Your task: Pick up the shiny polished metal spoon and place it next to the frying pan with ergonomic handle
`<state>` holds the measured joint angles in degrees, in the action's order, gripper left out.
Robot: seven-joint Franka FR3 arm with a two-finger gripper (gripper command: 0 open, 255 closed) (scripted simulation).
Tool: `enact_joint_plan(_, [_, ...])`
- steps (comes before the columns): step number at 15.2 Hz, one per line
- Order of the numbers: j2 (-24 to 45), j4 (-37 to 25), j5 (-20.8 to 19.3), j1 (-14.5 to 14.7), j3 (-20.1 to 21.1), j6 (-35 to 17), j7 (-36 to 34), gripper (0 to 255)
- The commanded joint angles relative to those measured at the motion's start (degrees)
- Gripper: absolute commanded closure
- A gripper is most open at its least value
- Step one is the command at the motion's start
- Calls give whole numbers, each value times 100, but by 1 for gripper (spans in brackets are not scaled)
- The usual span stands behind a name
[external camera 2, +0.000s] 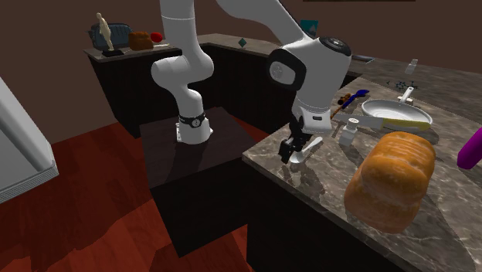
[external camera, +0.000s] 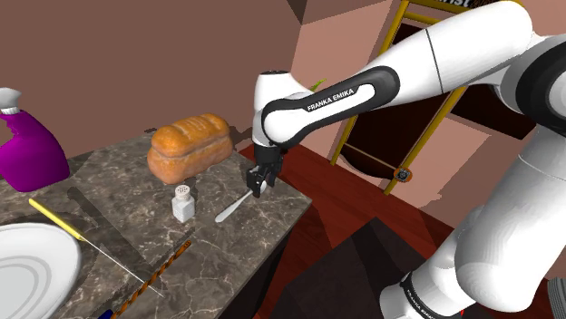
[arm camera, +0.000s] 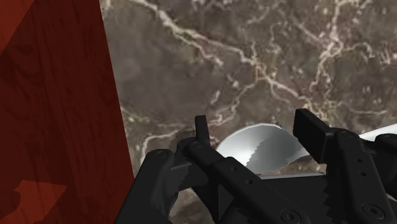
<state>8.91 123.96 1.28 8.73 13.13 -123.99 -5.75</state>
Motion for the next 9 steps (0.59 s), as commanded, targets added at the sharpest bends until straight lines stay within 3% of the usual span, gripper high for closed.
enact_joint_plan(1, [-80,-29,20,-4,4,108,9,255])
enact_joint_plan(9, [-420,-277,96,-22,12,689,44,255])
